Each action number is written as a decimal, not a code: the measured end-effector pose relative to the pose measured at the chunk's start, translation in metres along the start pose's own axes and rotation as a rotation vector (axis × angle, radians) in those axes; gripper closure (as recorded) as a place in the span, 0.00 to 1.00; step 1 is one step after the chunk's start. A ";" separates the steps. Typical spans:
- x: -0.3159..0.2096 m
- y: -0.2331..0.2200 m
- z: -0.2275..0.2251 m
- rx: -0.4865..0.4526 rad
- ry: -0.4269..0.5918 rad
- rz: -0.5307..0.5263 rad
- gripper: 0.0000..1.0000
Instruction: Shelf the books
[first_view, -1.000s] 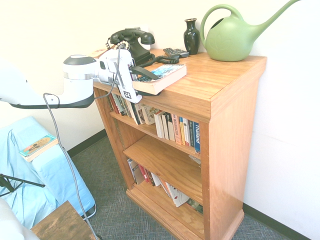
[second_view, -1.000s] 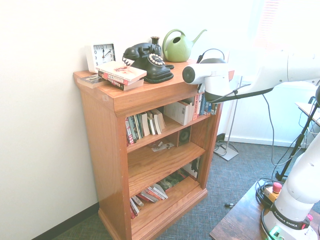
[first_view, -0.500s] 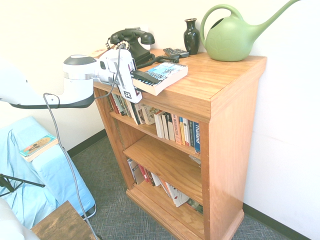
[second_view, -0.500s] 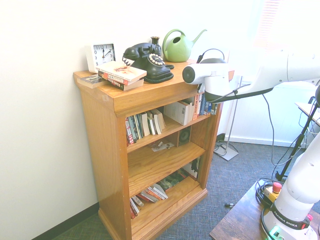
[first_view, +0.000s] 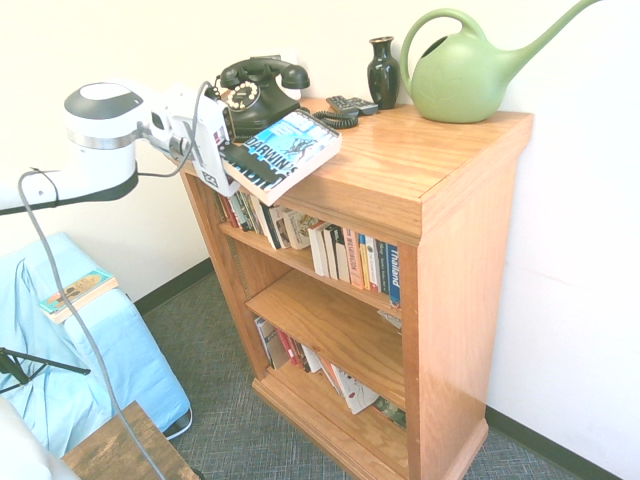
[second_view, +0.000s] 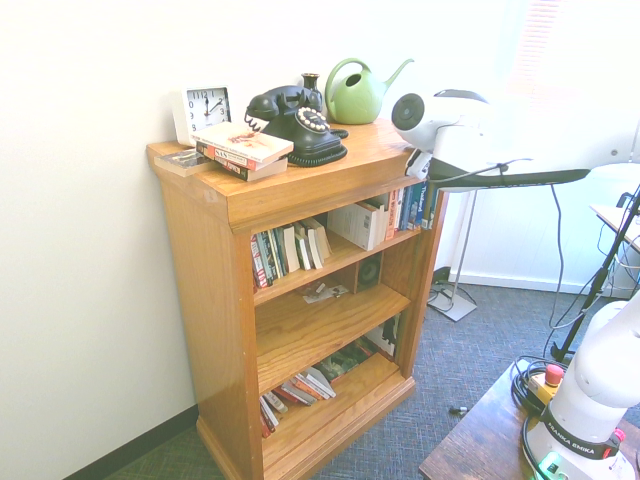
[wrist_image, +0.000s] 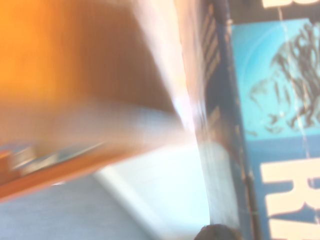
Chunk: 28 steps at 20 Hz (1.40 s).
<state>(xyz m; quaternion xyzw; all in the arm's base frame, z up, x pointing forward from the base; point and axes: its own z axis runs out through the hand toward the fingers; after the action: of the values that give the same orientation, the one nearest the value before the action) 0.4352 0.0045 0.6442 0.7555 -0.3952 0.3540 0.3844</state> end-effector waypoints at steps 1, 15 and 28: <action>-0.006 0.014 -0.008 0.036 -0.039 0.018 1.00; -0.175 0.079 -0.009 0.431 -0.489 0.039 1.00; -0.225 -0.029 0.067 0.650 -0.544 -0.007 1.00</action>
<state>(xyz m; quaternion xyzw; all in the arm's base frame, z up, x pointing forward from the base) 0.3773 0.0315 0.4160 0.9047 -0.3474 0.2464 0.0090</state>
